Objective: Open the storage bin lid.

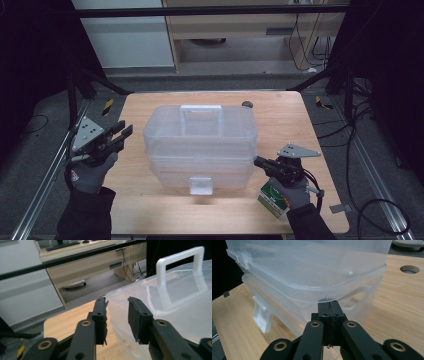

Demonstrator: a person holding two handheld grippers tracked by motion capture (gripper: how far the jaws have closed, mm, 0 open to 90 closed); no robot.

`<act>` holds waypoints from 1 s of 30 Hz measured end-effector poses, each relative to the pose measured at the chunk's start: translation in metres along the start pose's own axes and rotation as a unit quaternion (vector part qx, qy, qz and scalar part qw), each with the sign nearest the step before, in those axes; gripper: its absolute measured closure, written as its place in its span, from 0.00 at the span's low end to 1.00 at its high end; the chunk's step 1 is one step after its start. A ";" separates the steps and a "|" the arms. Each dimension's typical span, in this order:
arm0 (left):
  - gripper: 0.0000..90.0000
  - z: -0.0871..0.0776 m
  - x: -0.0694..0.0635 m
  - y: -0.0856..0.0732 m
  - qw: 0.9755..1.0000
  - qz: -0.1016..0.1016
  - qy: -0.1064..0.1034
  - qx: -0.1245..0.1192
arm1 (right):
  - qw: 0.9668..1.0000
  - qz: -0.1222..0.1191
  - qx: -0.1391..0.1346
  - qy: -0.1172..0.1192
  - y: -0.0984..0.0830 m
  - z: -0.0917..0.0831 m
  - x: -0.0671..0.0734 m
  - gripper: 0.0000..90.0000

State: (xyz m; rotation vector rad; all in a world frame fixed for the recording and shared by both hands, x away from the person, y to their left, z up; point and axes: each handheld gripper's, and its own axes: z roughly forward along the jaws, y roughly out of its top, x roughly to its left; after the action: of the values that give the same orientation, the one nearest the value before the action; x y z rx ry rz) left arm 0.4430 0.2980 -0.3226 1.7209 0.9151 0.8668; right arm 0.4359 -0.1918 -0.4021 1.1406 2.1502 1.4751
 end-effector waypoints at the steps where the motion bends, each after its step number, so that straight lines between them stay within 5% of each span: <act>1: 0.80 0.000 0.001 -0.005 1.000 -0.006 0.000 0.002 | 1.000 -0.001 0.000 0.000 0.000 0.000 0.000 1.00; 8: 0.88 0.007 0.001 -0.036 0.999 -0.021 0.001 0.034 | 1.000 0.001 0.002 0.000 0.000 0.001 0.000 1.00; 15: 0.95 0.009 0.001 -0.049 0.998 -0.033 -0.008 0.054 | 1.000 -0.002 0.005 0.000 -0.001 0.002 0.000 1.00; 30: 1.00 0.018 -0.008 -0.070 0.993 -0.033 -0.066 0.092 | 1.000 -0.002 0.008 0.003 -0.001 0.003 0.000 1.00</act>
State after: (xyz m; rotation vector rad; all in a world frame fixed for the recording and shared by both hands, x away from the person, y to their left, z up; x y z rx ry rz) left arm 0.4418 0.3015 -0.3948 1.8703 0.9803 0.6332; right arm 0.4368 -0.1899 -0.4044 1.1383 2.1709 1.4627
